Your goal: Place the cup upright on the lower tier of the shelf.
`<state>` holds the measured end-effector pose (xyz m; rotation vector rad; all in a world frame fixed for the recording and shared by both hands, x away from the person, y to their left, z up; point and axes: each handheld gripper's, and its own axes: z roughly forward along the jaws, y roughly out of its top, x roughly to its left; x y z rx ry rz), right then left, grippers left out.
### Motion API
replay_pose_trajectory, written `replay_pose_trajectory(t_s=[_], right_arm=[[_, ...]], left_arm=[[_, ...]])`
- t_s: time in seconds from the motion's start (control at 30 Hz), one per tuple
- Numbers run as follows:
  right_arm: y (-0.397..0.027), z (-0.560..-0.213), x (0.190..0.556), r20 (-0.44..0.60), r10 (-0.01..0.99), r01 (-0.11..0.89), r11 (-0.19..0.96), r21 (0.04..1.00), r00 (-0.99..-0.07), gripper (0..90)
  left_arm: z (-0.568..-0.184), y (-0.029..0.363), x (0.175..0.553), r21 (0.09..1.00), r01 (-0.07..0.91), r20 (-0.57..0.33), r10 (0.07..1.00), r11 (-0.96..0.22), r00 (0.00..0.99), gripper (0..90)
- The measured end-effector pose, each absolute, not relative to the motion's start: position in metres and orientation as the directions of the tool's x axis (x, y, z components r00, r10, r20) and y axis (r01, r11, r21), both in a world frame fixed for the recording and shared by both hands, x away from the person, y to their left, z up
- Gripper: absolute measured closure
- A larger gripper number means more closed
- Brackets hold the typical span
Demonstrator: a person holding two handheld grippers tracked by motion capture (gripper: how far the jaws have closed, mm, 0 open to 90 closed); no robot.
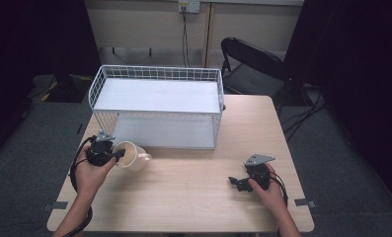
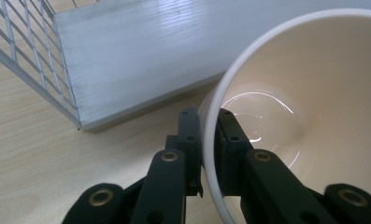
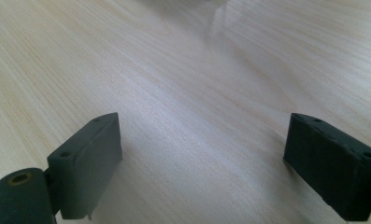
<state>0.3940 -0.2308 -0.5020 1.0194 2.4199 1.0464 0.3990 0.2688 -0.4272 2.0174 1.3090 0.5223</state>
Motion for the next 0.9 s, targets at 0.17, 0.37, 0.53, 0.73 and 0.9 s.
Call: replay_pose_trajectory(t_s=[0.17,0.37,0.53,0.73,0.9], right_arm=[[-0.231,-0.502,0.394,-0.005,0.717,0.488,0.479,0.730,-0.697,10.5],[-0.231,-0.502,0.394,-0.005,0.717,0.488,0.479,0.730,-0.697,10.5],[-0.231,-0.502,0.394,-0.005,0.717,0.488,0.479,0.730,-0.697,10.5],[-0.231,-0.502,0.394,-0.004,0.717,0.488,0.479,0.730,-0.697,10.5],[-0.231,-0.502,0.394,-0.004,0.717,0.488,0.479,0.730,-0.697,10.5]], left_arm=[[-0.429,0.265,0.401,0.739,0.616,-0.015,0.907,-0.274,0.421,82.8],[-0.431,0.260,0.404,0.766,0.588,0.000,0.914,-0.261,0.406,82.8],[-0.431,0.258,0.406,0.793,0.559,0.009,0.923,-0.241,0.385,82.9],[-0.432,0.253,0.411,0.810,0.549,-0.005,0.934,-0.205,0.356,82.8],[-0.436,0.250,0.415,0.822,0.537,-0.004,0.940,-0.192,0.342,82.9]])
